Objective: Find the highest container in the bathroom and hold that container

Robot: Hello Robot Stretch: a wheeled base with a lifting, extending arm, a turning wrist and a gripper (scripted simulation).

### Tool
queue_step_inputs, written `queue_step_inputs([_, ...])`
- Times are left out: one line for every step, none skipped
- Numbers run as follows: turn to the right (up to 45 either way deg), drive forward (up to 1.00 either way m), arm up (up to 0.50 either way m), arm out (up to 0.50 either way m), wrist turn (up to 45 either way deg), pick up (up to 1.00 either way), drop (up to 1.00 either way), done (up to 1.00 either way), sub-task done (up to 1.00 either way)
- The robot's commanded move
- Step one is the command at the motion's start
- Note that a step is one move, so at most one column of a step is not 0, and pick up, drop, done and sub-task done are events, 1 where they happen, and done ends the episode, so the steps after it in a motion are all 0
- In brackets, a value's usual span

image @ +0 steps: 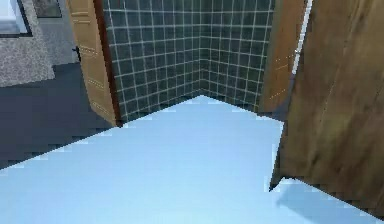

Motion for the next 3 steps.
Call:
queue_step_inputs([42.0,0.00,0.00,0.00,0.0,0.00,0.00,0.00,0.00])
queue_step_inputs([0.0,0.05,0.00,0.00,0.0,0.00,0.00,0.00,0.00])
queue_step_inputs([-33.0,0.00,0.00,0.00,0.0,0.00,0.00,0.00,0.00])
